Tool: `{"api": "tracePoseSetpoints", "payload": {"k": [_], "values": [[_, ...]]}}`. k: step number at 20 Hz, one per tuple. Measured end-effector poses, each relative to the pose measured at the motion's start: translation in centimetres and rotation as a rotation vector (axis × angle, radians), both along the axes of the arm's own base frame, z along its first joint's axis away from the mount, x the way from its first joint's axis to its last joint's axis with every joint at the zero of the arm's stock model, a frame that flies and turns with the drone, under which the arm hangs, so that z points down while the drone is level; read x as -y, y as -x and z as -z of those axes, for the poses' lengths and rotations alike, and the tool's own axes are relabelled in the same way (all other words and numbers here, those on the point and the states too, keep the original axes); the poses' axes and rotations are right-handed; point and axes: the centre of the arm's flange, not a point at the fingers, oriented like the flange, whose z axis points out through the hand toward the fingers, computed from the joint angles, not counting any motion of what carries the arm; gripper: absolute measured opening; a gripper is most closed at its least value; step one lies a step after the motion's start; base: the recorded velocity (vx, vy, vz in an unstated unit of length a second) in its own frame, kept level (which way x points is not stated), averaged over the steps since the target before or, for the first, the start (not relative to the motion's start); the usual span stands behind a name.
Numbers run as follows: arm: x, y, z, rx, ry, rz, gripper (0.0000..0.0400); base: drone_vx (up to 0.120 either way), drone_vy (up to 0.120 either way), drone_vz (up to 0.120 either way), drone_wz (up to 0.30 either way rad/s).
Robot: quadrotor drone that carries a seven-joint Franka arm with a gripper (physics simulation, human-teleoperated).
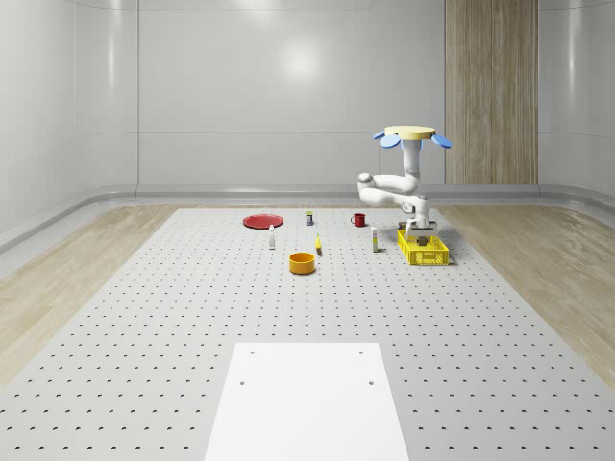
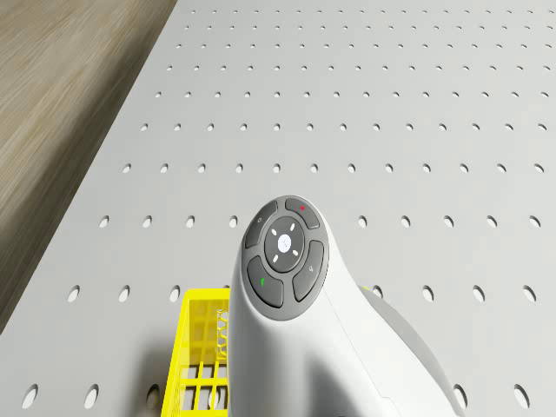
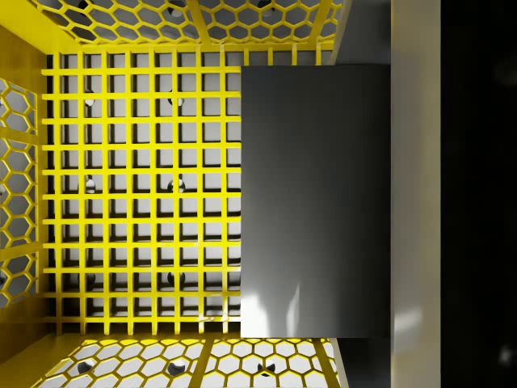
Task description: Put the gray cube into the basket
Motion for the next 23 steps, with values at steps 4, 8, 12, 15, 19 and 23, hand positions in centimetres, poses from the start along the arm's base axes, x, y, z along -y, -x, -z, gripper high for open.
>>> {"api": "tracePoseSetpoints", "payload": {"k": [4, 8, 12, 15, 19, 23], "values": [[0.0, 0.0, -1.6, 0.000, 0.000, 0.000, 0.0250, 0.000, 0.000, 0.000, 0.000], [0.0, 0.0, -2.4, 0.000, 0.000, 0.000, 0.0323, 0.000, 0.000, 0.000, 0.000], [0.0, 0.0, -2.0, 0.000, 0.000, 0.000, 0.0372, 0.000, 0.000, 0.000, 0.000], [0.0, 0.0, -1.0, 0.000, 0.000, 0.000, 0.0387, 0.000, 0.000, 0.000, 0.000], [0.0, 0.0, 0.3, 0.000, 0.000, 0.000, 0.0395, 0.000, 0.000, 0.000, 0.000], [0.0, 0.0, 0.9, 0.000, 0.000, 0.000, 0.0398, 0.000, 0.000, 0.000, 0.000]]}}
